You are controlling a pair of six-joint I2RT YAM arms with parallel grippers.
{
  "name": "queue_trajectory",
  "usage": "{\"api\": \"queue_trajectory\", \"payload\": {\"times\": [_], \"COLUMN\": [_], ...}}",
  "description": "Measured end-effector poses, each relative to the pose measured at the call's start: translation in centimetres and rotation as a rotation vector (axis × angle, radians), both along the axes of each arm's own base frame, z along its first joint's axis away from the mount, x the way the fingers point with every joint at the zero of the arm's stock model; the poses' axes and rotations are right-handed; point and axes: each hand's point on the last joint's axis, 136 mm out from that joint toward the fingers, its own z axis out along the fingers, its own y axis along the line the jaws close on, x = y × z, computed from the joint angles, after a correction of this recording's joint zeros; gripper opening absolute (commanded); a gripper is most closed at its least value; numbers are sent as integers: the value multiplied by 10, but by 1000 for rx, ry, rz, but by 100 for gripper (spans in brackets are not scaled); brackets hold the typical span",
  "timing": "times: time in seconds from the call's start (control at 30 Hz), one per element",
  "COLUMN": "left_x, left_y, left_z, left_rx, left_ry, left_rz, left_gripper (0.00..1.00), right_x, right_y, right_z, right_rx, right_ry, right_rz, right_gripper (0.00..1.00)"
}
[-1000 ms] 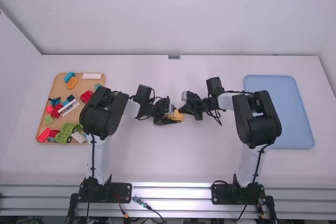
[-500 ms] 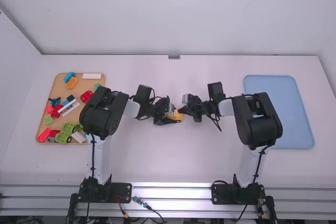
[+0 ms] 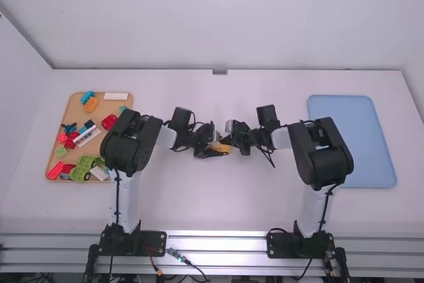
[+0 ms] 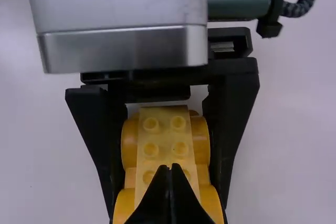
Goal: Assemble lego blocks to make yellow taxi
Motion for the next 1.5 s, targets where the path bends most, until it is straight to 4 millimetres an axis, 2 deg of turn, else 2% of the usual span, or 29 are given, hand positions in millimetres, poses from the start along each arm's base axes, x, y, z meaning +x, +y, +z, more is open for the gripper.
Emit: {"api": "queue_trajectory", "payload": {"times": [0.47,0.97,1.13,1.3,1.37,1.4,1.43,1.5], "left_x": [0,0,0,0,0,0,0,0], "left_y": [0,0,0,0,0,0,0,0], "left_z": [0,0,0,0,0,0,0,-1], "left_rx": [2,2,1,2,2,2,3,3], "left_ry": [8,11,3,-2,-1,-1,-1,1], "left_rz": [6,8,1,0,0,0,0,0], "left_gripper": [24,23,24,26,27,27,29,30], "right_x": [1,0,-1,5,14,14,20,27], "right_y": [0,3,-6,-21,-28,-28,-33,-43], "right_z": [-5,-5,1,20,44,44,60,74], "right_rx": [64,90,98,112,126,126,133,117], "right_ry": [21,10,12,-42,-105,-105,-135,-136], "right_rz": [15,42,34,2,-16,-16,-36,-91], "right_gripper": [0,0,0,0,0,0,0,0]}}
